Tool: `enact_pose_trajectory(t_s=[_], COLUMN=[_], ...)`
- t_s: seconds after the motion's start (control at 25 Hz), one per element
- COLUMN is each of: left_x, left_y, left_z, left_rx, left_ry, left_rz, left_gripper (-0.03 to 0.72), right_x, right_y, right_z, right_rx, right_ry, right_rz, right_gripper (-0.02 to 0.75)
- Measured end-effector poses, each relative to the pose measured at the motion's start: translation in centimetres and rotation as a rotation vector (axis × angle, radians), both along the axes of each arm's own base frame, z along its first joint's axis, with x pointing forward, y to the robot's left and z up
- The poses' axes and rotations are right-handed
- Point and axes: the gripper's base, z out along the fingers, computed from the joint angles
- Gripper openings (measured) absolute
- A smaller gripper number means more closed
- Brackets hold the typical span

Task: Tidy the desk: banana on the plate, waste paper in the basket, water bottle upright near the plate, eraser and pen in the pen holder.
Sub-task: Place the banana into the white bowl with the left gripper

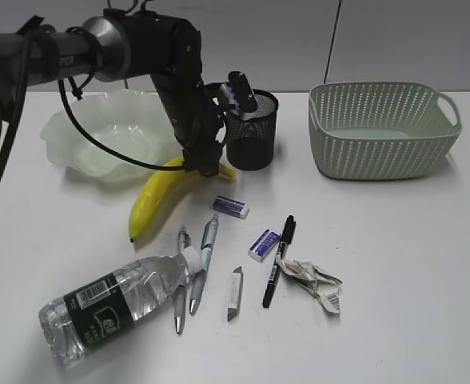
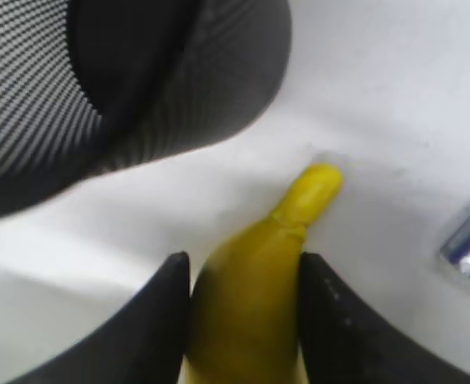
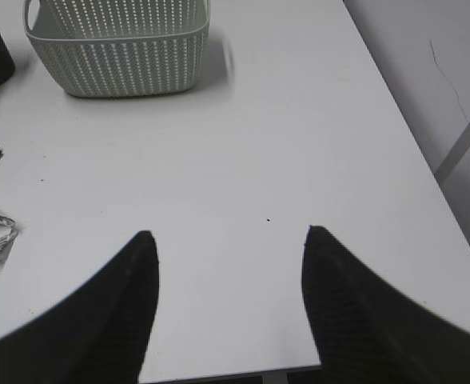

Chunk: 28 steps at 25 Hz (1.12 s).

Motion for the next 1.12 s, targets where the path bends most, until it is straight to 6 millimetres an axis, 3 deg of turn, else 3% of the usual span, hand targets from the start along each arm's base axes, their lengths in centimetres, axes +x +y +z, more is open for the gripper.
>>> enact_pose_trajectory(t_s=[0.24, 0.8, 0.96, 1.12], left_x=[-0.1, -1.3, 0.5, 3.2], left_y=[0.3, 2.1, 5.1, 8.6], left_z=[2.9, 13.1, 13.5, 12.2], left_rx=[0.000, -0.058, -0.043, -0.087], left_ry=[-0.061, -0.266, -0.317, -0.349], left_rz=[-0.008, 0.021, 0.136, 0.248], left_gripper=[0.310, 0.310, 0.309, 0.309], right_x=[0.0, 0.0, 0.0, 0.0], right_y=[0.0, 0.0, 0.0, 0.0], right_z=[0.0, 0.0, 0.0, 0.0], right_rx=[0.000, 0.000, 0.000, 0.000], right_ry=[0.000, 0.000, 0.000, 0.000], right_rz=[0.000, 0.000, 0.000, 0.000], right_gripper=[0.456, 0.456, 0.456, 0.456])
